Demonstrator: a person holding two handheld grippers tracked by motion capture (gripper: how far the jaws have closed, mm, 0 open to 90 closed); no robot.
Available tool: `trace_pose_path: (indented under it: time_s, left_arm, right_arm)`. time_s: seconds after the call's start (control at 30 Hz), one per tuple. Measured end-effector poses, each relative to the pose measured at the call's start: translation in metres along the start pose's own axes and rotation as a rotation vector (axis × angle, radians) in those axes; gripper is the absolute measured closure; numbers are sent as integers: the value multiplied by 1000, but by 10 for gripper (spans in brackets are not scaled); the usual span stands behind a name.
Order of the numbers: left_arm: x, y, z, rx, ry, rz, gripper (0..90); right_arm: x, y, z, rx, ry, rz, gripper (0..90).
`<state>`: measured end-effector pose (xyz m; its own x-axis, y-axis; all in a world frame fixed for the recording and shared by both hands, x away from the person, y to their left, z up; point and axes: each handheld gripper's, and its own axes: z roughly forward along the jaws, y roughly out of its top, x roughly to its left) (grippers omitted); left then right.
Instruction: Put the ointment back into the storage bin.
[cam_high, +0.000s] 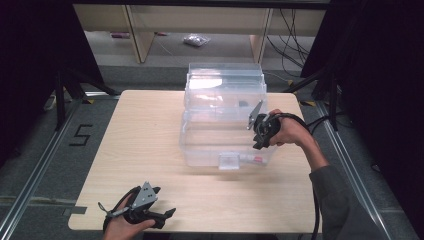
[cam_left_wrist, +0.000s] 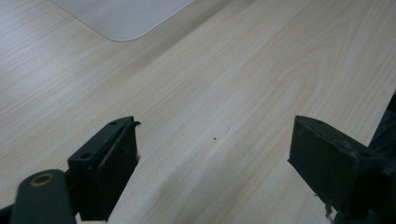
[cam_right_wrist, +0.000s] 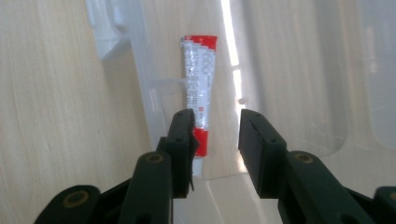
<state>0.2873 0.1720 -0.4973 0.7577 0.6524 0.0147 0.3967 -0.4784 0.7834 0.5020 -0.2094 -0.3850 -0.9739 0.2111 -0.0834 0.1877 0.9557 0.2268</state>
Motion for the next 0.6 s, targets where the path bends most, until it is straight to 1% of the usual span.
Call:
trace_pose_path:
  time_s: [0.03, 0.07, 0.1, 0.13, 0.2, 0.23, 0.27, 0.3, 0.37, 0.43, 0.47, 0.53, 0.57, 0.6]
  left_arm:
    - [0, 0, 0, 1, 0, 1, 151]
    - [0, 0, 0, 0, -1, 1, 151]
    - [0, 0, 0, 2, -2, 1, 151]
    - [0, 0, 0, 1, -1, -3, 151]
    - [1, 0, 0, -2, -3, -2, 151]
    - [0, 0, -1, 1, -3, -5, 151]
    - [0, 0, -1, 1, -3, -5, 151]
    - [0, 0, -1, 0, -2, -6, 151]
    - [0, 0, 0, -5, -3, -6, 151]
    - [0, 0, -1, 1, -2, -3, 151]
    - [0, 0, -1, 1, -2, -3, 151]
    - [0, 0, 0, -4, 0, -6, 151]
    - [1, 0, -1, 0, -3, -7, 151]
    - [1, 0, 0, -1, -2, -7, 151]
  right_arm:
    - [-1, -2, -4, -14, -13, 16, 654]
    - [-2, -3, -5, -13, -19, 3, 654]
    - [-2, -3, -6, -22, -12, 10, 652]
    - [-2, -5, -7, -21, -19, 16, 651]
    - [-3, -6, -9, -28, -23, 4, 651]
    - [-1, -7, -10, -23, -20, 34, 651]
    - [-4, -7, -11, -18, -32, -4, 651]
    - [-1, -8, -11, -30, -19, 31, 650]
    - [-1, -8, -12, -29, -21, 37, 647]
    - [-1, -8, -12, -28, -19, 37, 646]
    - [-3, -7, -12, -42, -16, 1, 646]
    - [-3, -8, -12, -41, -13, 2, 646]
    - [-1, -8, -13, -24, -13, 51, 646]
    - [0, -8, -13, -20, -14, 52, 645]
